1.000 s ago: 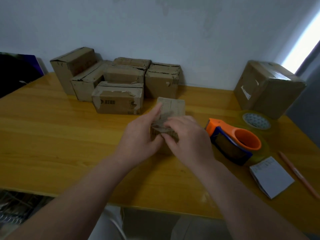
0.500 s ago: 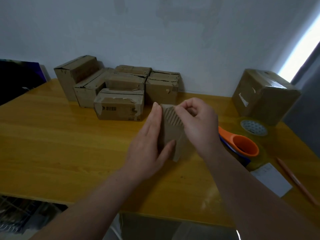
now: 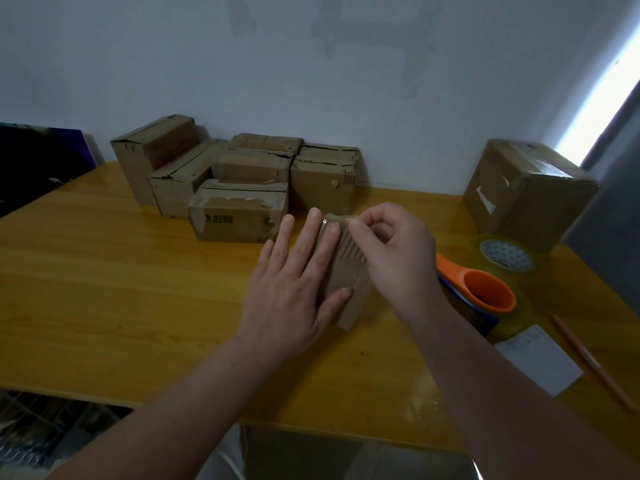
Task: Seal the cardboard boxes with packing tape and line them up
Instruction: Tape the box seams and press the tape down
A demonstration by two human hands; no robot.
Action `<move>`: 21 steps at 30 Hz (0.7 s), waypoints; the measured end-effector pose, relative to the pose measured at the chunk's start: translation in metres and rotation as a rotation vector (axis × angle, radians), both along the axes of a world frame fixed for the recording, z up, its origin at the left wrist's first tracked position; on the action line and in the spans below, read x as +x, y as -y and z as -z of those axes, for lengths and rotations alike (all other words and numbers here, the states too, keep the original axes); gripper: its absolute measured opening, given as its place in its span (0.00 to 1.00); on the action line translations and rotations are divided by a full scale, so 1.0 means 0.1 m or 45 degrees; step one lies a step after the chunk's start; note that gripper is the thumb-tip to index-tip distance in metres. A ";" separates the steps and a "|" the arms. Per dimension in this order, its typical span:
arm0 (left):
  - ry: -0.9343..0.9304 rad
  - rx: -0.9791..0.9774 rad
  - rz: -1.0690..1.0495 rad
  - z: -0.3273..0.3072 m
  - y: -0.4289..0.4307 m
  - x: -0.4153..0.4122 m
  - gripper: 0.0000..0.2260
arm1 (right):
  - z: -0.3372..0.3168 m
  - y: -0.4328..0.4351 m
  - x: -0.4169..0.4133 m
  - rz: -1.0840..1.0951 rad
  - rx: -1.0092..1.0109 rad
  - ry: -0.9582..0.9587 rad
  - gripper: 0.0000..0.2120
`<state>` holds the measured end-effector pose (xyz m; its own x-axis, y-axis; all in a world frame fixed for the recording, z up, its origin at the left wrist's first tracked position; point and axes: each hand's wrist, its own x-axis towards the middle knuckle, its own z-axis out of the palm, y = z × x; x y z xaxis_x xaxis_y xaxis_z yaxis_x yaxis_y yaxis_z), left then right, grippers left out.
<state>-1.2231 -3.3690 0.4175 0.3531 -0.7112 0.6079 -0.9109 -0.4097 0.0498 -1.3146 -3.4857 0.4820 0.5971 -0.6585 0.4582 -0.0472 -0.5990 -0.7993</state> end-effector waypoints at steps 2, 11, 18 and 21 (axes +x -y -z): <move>-0.015 0.038 0.017 0.03 -0.02 0.01 0.32 | 0.04 0.01 -0.01 -0.017 -0.032 -0.004 0.06; -0.253 -0.147 0.450 -0.04 -0.20 0.18 0.20 | 0.23 0.05 -0.11 -0.157 -0.282 0.051 0.02; -0.572 -0.213 0.535 -0.08 -0.19 0.35 0.19 | 0.48 -0.06 -0.17 -0.263 -0.525 -0.065 0.14; -0.588 -0.220 0.566 0.03 -0.20 0.41 0.17 | 0.63 -0.03 -0.21 -0.354 -0.726 -0.196 0.16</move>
